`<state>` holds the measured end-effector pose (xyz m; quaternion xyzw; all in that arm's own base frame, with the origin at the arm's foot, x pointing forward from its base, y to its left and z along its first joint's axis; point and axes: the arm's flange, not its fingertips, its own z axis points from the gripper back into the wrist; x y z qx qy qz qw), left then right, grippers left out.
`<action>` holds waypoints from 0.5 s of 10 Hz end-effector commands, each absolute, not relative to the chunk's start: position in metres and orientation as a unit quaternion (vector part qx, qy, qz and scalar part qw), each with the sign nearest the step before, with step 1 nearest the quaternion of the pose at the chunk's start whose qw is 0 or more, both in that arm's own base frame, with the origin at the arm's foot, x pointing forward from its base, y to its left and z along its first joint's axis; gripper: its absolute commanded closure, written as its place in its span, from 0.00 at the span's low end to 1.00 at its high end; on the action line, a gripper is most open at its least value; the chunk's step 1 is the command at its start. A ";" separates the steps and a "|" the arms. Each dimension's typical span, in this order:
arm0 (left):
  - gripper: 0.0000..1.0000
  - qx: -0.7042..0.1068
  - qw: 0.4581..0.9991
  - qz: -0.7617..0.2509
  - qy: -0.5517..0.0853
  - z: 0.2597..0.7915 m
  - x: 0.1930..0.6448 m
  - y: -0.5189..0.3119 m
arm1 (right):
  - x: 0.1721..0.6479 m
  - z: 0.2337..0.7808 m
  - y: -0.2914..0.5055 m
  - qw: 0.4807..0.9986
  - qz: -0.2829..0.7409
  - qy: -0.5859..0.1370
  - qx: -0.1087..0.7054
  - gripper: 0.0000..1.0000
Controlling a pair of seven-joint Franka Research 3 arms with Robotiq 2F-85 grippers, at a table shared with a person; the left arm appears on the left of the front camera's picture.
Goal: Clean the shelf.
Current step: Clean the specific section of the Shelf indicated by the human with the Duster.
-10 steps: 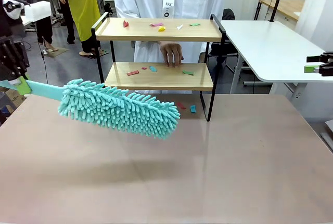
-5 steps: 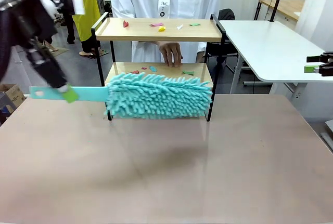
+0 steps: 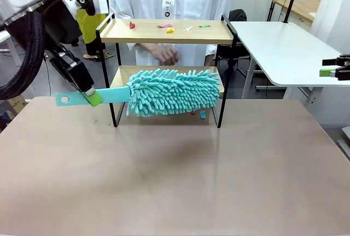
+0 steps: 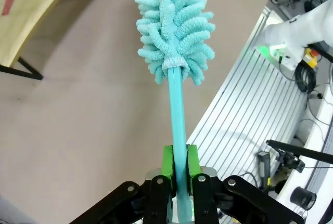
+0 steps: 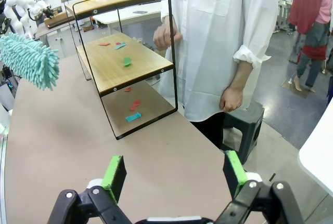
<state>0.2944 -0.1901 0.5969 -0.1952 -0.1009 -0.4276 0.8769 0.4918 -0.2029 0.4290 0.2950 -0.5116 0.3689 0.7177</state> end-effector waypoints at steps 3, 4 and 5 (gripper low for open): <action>0.87 -0.143 0.905 -0.384 -0.117 0.591 0.304 -0.246 | 0.492 0.431 -0.202 0.717 0.370 -0.513 0.293 0.00; 0.87 -0.150 0.916 -0.348 -0.130 0.583 0.303 -0.265 | 0.492 0.431 -0.202 0.717 0.370 -0.513 0.293 0.00; 0.87 -0.162 0.922 -0.321 -0.141 0.575 0.302 -0.280 | 0.492 0.431 -0.202 0.717 0.370 -0.513 0.293 0.00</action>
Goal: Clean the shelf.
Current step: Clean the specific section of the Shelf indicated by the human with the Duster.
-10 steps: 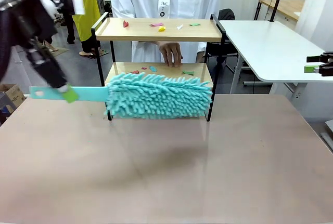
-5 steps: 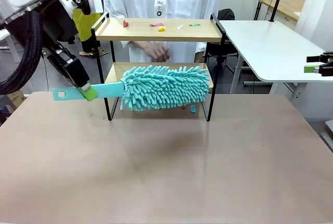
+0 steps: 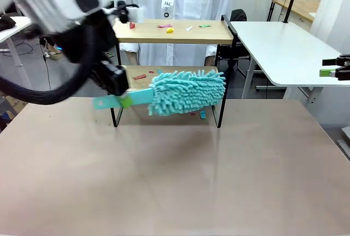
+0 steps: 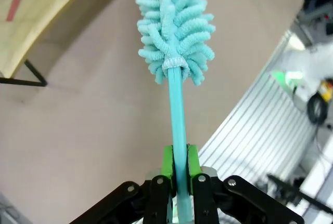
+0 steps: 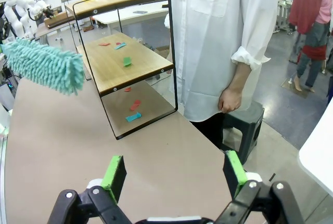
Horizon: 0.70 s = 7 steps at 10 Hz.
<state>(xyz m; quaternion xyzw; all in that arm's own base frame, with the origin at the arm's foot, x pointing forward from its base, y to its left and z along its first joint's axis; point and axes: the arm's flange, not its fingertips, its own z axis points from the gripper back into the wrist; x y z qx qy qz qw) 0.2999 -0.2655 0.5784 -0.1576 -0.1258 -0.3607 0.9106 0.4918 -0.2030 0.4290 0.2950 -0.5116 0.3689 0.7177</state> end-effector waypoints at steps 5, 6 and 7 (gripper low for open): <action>0.87 -0.125 0.942 -0.199 -0.241 0.561 0.301 -0.343 | 0.492 0.431 -0.202 0.717 0.370 -0.513 0.293 0.00; 0.87 -0.123 0.943 -0.177 -0.255 0.559 0.303 -0.354 | 0.492 0.431 -0.202 0.717 0.370 -0.513 0.293 0.00; 0.87 -0.120 0.945 -0.158 -0.259 0.555 0.309 -0.367 | 0.492 0.431 -0.202 0.717 0.370 -0.513 0.293 0.00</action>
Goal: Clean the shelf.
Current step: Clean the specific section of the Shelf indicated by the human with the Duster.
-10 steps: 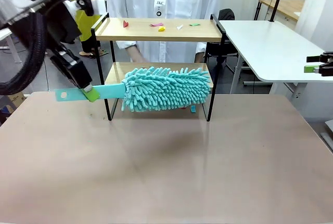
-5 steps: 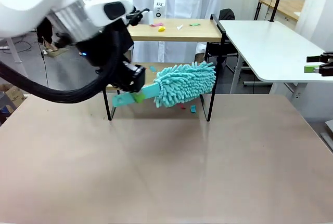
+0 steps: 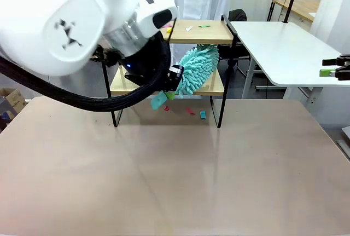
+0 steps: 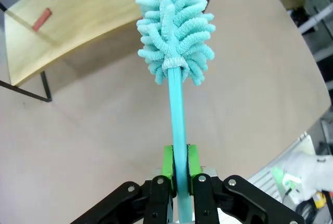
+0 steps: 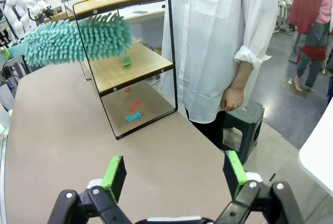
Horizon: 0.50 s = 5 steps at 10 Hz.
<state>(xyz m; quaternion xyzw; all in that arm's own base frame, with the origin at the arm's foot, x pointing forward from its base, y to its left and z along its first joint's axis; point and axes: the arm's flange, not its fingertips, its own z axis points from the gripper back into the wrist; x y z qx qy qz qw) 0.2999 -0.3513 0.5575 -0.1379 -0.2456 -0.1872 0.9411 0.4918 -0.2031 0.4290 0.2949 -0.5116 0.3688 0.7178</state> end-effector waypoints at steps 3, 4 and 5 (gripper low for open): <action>0.87 -0.117 0.949 -0.131 -0.261 0.545 0.326 -0.406 | 0.492 0.431 -0.202 0.717 0.370 -0.513 0.293 0.00; 0.87 -0.124 0.947 -0.128 -0.266 0.544 0.332 -0.417 | 0.492 0.431 -0.202 0.717 0.370 -0.513 0.293 0.00; 0.87 -0.130 0.947 -0.119 -0.268 0.544 0.337 -0.424 | 0.492 0.431 -0.202 0.717 0.370 -0.513 0.293 0.00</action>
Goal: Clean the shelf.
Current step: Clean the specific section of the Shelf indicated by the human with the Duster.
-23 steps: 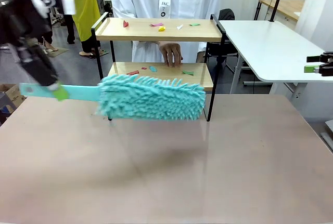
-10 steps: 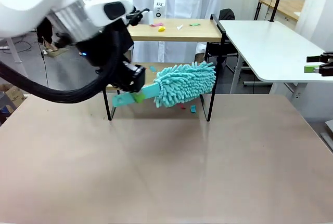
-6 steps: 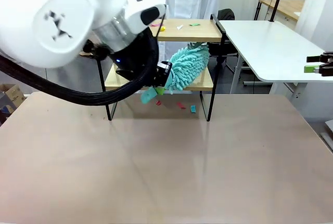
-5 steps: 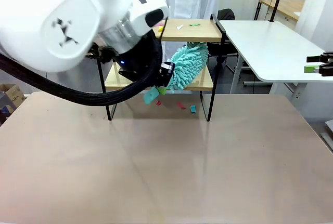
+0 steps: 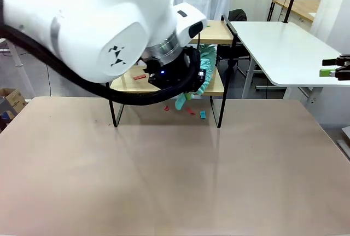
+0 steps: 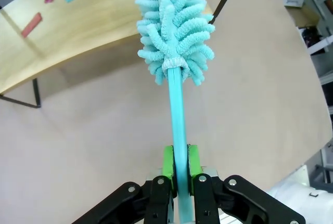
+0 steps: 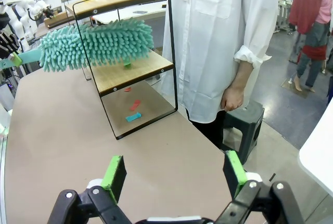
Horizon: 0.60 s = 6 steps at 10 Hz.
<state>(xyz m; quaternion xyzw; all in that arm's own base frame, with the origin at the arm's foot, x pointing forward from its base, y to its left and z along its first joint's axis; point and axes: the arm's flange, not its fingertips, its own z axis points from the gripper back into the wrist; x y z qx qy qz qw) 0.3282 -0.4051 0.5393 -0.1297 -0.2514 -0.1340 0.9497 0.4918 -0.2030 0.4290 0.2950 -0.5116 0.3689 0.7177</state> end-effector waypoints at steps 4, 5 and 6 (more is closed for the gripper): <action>0.87 -0.155 0.952 -0.096 -0.246 0.527 0.349 -0.446 | 0.492 0.431 -0.202 0.717 0.370 -0.513 0.293 0.00; 0.87 -0.155 0.953 -0.091 -0.242 0.525 0.350 -0.450 | 0.492 0.431 -0.202 0.717 0.370 -0.513 0.293 0.00; 0.87 -0.146 0.956 -0.090 -0.238 0.519 0.351 -0.456 | 0.492 0.431 -0.202 0.717 0.370 -0.513 0.293 0.00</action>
